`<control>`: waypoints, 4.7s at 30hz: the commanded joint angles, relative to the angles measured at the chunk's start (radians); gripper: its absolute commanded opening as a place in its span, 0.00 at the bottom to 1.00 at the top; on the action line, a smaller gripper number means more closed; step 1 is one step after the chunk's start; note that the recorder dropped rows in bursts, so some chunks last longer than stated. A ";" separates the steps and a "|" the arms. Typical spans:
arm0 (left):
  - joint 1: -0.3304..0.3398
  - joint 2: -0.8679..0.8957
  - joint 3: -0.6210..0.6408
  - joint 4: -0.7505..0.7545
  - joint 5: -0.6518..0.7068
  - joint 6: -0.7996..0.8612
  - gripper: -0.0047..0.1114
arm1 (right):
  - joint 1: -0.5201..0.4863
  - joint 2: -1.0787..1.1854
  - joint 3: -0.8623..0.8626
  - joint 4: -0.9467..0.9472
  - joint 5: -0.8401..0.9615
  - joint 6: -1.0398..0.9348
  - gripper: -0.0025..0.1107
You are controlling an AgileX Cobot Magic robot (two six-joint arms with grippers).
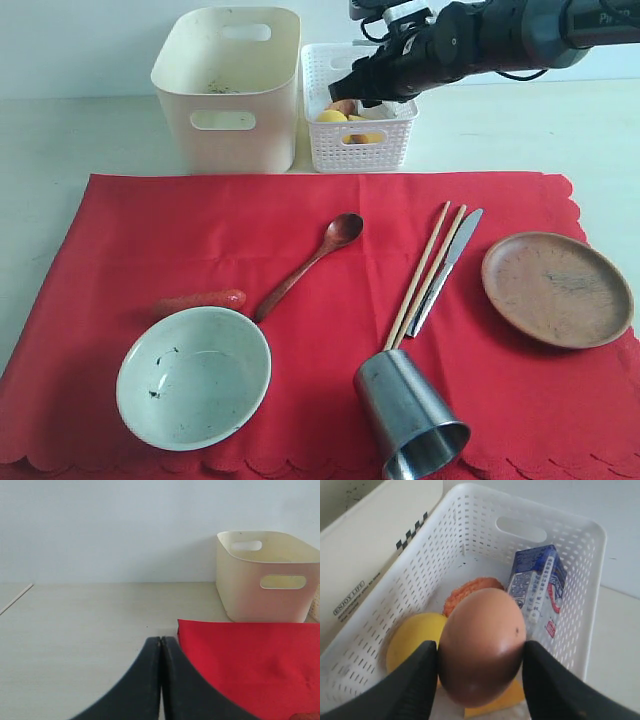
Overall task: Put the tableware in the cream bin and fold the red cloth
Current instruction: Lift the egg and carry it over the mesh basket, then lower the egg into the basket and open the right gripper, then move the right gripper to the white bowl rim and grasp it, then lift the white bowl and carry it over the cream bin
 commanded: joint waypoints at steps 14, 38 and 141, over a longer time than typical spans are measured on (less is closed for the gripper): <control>0.002 -0.005 0.003 0.000 -0.004 -0.006 0.06 | -0.002 0.027 0.002 0.001 -0.036 0.006 0.58; 0.002 -0.005 0.003 0.000 -0.004 -0.006 0.06 | -0.002 -0.238 0.002 -0.042 0.390 0.030 0.14; 0.002 -0.005 0.003 0.000 -0.004 -0.006 0.06 | 0.538 -0.391 0.261 0.015 0.296 -0.097 0.02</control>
